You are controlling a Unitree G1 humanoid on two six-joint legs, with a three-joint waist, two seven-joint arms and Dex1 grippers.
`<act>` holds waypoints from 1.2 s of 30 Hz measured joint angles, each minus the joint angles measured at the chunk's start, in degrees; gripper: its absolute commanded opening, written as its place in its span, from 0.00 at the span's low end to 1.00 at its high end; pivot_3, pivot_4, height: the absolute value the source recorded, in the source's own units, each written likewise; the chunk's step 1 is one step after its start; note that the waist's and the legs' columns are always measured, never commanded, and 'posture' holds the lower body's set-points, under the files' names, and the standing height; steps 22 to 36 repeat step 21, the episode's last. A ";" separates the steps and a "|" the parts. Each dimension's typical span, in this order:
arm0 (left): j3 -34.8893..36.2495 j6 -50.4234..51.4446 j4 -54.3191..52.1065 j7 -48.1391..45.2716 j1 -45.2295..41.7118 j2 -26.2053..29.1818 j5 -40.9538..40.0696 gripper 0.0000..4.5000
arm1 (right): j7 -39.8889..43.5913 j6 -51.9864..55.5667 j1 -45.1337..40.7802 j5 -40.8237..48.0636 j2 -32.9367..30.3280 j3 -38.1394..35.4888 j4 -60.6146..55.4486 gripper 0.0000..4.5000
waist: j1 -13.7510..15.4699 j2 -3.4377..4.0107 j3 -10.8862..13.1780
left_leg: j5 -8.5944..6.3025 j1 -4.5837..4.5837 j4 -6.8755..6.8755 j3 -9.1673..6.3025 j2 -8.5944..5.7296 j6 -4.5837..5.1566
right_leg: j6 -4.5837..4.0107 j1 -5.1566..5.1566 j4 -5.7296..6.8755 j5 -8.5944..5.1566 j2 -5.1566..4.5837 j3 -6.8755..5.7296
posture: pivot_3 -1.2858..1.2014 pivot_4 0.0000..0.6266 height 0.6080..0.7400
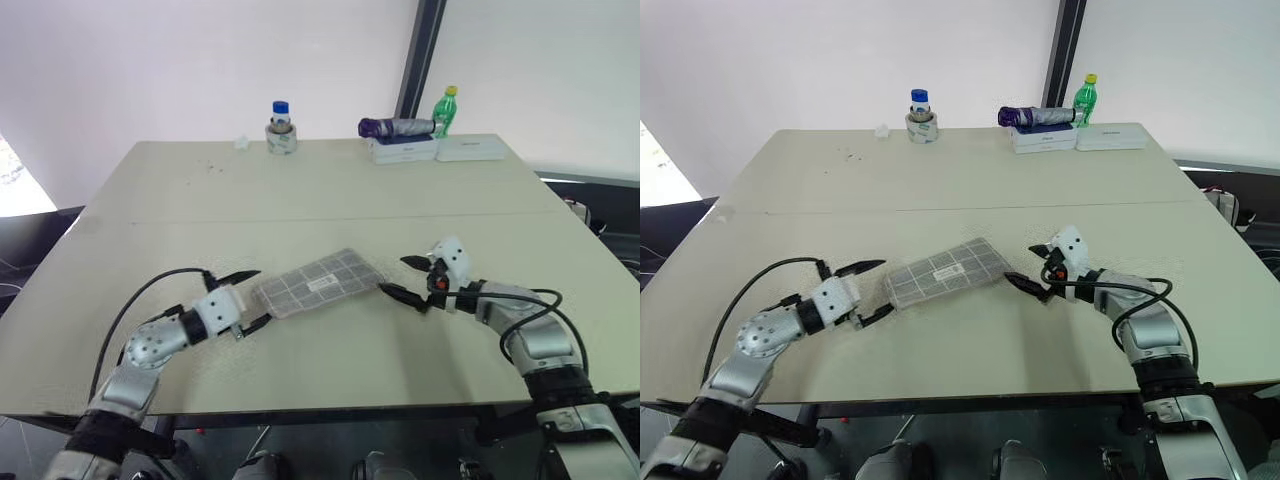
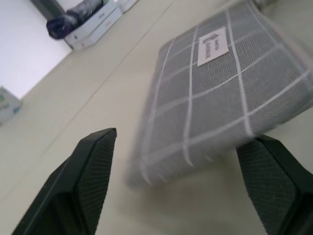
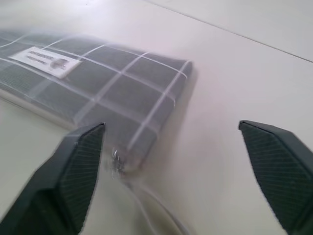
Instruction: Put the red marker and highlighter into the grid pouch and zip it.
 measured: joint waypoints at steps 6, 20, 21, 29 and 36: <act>11.85 2.01 -4.78 0.71 11.47 3.03 -5.08 0.89 | 4.79 -1.95 4.38 1.97 -4.59 -4.81 -0.04 0.99 | -0.14 0.00 0.01 | -0.20 0.02 -0.01 -0.03 -0.01 0.29 | -0.02 -0.01 -0.01 0.00 -0.17 0.00 | 0.52 0.24 1.00; 36.21 23.79 -12.59 3.70 22.34 4.51 -26.34 0.89 | 11.60 -0.95 7.79 6.69 -8.95 -12.27 0.39 0.99 | -0.03 -0.03 0.02 | -0.21 0.02 -0.01 -0.08 -0.04 0.31 | -0.05 0.02 -0.03 -0.01 -0.26 -0.05 | 0.52 0.24 1.00; 36.78 23.96 -12.54 3.13 22.73 5.25 -26.27 0.89 | 12.20 -0.97 7.78 6.68 -9.28 -12.41 0.55 0.99 | -0.03 -0.03 0.02 | -0.22 0.03 -0.01 -0.07 -0.05 0.31 | -0.05 0.02 -0.03 -0.01 -0.26 -0.05 | 0.52 0.24 1.00; 36.78 23.96 -12.54 3.13 22.73 5.25 -26.27 0.89 | 12.20 -0.97 7.78 6.68 -9.28 -12.41 0.55 0.99 | -0.03 -0.03 0.02 | -0.22 0.03 -0.01 -0.07 -0.05 0.31 | -0.05 0.02 -0.03 -0.01 -0.26 -0.05 | 0.52 0.24 1.00; 36.78 23.96 -12.54 3.13 22.73 5.25 -26.27 0.89 | 12.20 -0.97 7.78 6.68 -9.28 -12.41 0.55 0.99 | -0.03 -0.03 0.02 | -0.22 0.03 -0.01 -0.07 -0.05 0.31 | -0.05 0.02 -0.03 -0.01 -0.26 -0.05 | 0.52 0.24 1.00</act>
